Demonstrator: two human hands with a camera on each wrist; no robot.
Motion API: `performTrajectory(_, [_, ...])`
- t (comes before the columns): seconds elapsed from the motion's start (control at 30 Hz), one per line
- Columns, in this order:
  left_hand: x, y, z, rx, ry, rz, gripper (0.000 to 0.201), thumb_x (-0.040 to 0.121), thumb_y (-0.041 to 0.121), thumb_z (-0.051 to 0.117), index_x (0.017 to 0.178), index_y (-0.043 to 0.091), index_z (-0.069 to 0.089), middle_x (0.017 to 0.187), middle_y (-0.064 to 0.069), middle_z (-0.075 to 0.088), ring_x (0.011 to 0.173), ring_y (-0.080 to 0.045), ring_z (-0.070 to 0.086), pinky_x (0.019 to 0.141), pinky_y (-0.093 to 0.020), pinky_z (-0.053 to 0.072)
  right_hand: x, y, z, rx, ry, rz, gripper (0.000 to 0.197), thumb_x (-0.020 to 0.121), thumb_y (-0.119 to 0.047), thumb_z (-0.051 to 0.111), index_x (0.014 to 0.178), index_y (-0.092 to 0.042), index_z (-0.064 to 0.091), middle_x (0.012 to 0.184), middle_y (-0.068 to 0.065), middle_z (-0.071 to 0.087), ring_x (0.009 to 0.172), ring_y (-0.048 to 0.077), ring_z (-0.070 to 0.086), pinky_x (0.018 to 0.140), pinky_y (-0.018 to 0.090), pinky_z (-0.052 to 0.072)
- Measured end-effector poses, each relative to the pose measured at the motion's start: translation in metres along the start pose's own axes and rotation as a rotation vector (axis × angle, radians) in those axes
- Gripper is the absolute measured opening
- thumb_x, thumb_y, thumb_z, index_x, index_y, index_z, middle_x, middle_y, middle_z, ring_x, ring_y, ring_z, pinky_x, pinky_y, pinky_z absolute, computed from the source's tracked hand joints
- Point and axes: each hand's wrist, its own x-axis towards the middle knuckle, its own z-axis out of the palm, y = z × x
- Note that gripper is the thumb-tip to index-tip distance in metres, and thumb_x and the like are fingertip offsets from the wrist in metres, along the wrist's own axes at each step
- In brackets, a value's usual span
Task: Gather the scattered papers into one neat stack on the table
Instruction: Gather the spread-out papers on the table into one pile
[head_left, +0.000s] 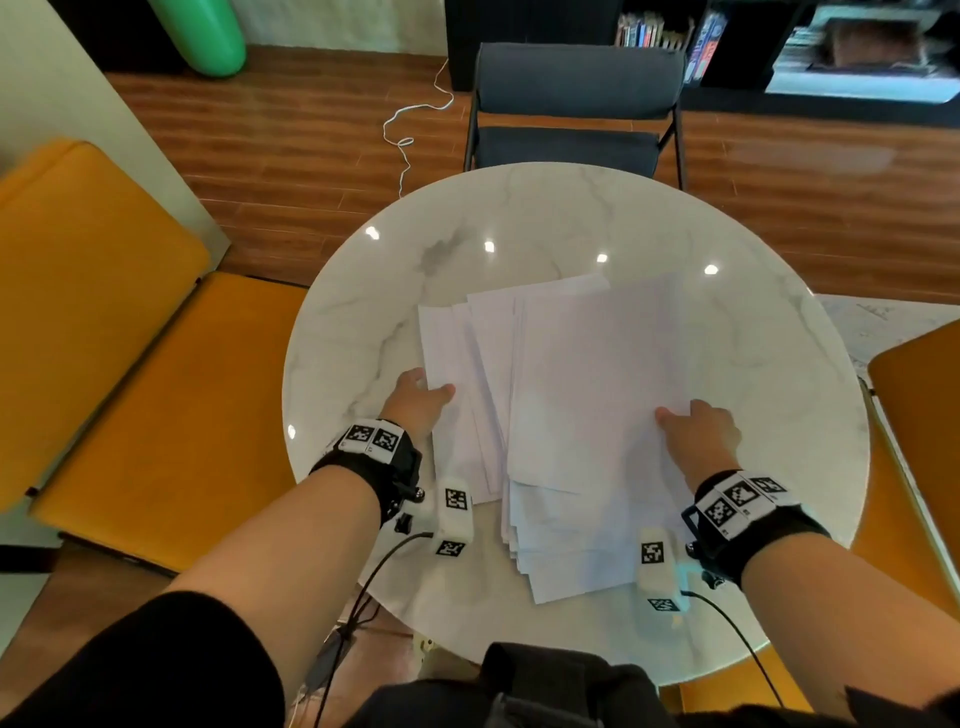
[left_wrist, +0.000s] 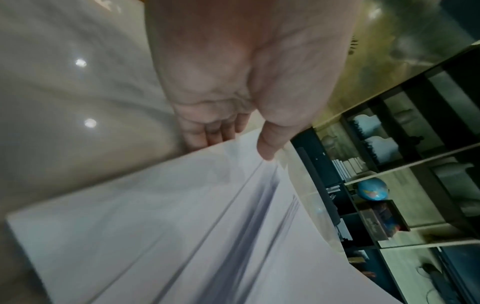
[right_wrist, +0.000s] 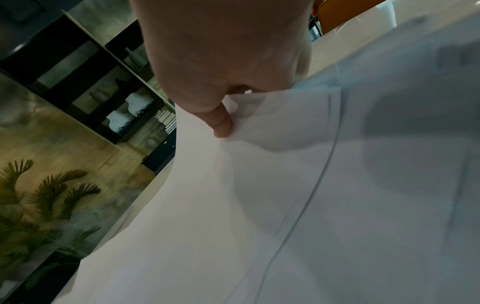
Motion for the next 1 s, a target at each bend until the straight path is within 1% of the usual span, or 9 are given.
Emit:
performTrajectory(0.07, [-0.006, 0.002, 0.012, 0.06, -0.009, 0.019, 0.061, 0.095, 0.03, 0.048, 0.148, 0.013, 0.023, 0.146, -0.008, 0.045, 0.126, -0.03, 0.05, 0.098, -0.028, 0.04, -0.003, -0.01, 0.005, -0.009, -0.026, -0.045, 0.052, 0.094, -0.035, 0.046, 0.133, -0.001, 0.048, 0.136, 0.024, 0.046, 0.124, 0.042, 0.042, 0.104, 0.043, 0.035])
performTrajectory(0.13, [-0.011, 0.003, 0.028, 0.08, -0.023, 0.04, 0.061, 0.098, 0.029, 0.043, 0.15, 0.013, 0.016, 0.152, -0.009, 0.037, 0.134, -0.029, 0.042, 0.105, -0.03, 0.034, -0.009, -0.02, 0.012, -0.035, -0.091, -0.124, 0.045, 0.097, -0.029, 0.041, 0.129, 0.001, 0.05, 0.134, 0.022, 0.048, 0.123, 0.041, 0.042, 0.105, 0.044, 0.034])
performTrajectory(0.23, [-0.015, -0.002, 0.039, -0.057, 0.013, 0.066, 0.076, 0.093, 0.032, 0.053, 0.152, 0.017, 0.007, 0.156, -0.005, 0.03, 0.139, -0.027, 0.037, 0.112, -0.033, 0.029, -0.009, -0.028, 0.02, 0.029, -0.066, -0.127, 0.046, 0.094, -0.037, 0.046, 0.125, -0.004, 0.053, 0.132, 0.021, 0.048, 0.12, 0.041, 0.044, 0.101, 0.043, 0.037])
performTrajectory(0.33, [-0.006, -0.006, 0.023, -0.131, 0.18, 0.008, 0.082, 0.089, 0.027, 0.06, 0.152, 0.019, 0.008, 0.156, -0.009, 0.03, 0.137, -0.029, 0.039, 0.109, -0.034, 0.034, -0.001, -0.024, 0.017, 0.154, 0.038, -0.041, 0.051, 0.087, -0.041, 0.057, 0.131, -0.014, 0.049, 0.135, 0.016, 0.047, 0.124, 0.037, 0.043, 0.101, 0.045, 0.037])
performTrajectory(0.4, [-0.003, -0.007, 0.014, -0.115, 0.192, -0.051, 0.079, 0.091, 0.027, 0.057, 0.152, 0.016, 0.009, 0.156, -0.01, 0.03, 0.137, -0.029, 0.039, 0.107, -0.034, 0.035, 0.0, -0.024, 0.015, 0.154, 0.035, -0.016, 0.061, 0.086, -0.042, 0.059, 0.138, -0.015, 0.042, 0.14, 0.016, 0.045, 0.128, 0.036, 0.041, 0.104, 0.047, 0.036])
performTrajectory(0.53, [-0.012, -0.003, 0.026, -0.094, 0.062, -0.028, 0.069, 0.09, 0.024, 0.059, 0.147, 0.009, 0.024, 0.148, -0.01, 0.041, 0.13, -0.028, 0.046, 0.099, -0.029, 0.038, -0.01, -0.041, 0.028, 0.086, -0.129, -0.151, 0.077, 0.085, -0.052, 0.056, 0.148, -0.017, 0.028, 0.149, 0.016, 0.034, 0.136, 0.037, 0.03, 0.11, 0.046, 0.026])
performTrajectory(0.6, [-0.013, 0.001, 0.033, -0.115, 0.051, -0.032, 0.081, 0.087, 0.026, 0.063, 0.15, 0.011, 0.016, 0.153, -0.01, 0.035, 0.135, -0.028, 0.041, 0.107, -0.034, 0.036, -0.017, -0.049, 0.035, 0.026, -0.201, -0.251, 0.08, 0.085, -0.055, 0.053, 0.15, -0.021, 0.023, 0.151, 0.015, 0.03, 0.138, 0.037, 0.027, 0.111, 0.046, 0.024])
performTrajectory(0.77, [-0.005, 0.003, 0.018, -0.137, 0.151, -0.107, 0.089, 0.087, 0.029, 0.062, 0.153, 0.015, 0.004, 0.16, -0.011, 0.019, 0.141, -0.032, 0.032, 0.112, -0.04, 0.034, -0.014, -0.044, 0.031, -0.097, -0.086, -0.244, 0.08, 0.089, -0.052, 0.049, 0.152, -0.016, 0.015, 0.16, 0.014, 0.013, 0.146, 0.035, 0.013, 0.116, 0.047, 0.016])
performTrajectory(1.0, [-0.012, 0.004, 0.027, -0.196, 0.085, -0.116, 0.075, 0.09, 0.024, 0.059, 0.149, 0.01, 0.015, 0.149, -0.012, 0.036, 0.133, -0.032, 0.041, 0.106, -0.043, 0.037, -0.043, -0.042, 0.062, -0.221, -0.346, -0.5, 0.083, 0.09, -0.06, 0.041, 0.154, -0.024, 0.002, 0.16, 0.011, -0.02, 0.147, 0.03, -0.017, 0.118, 0.044, -0.003])
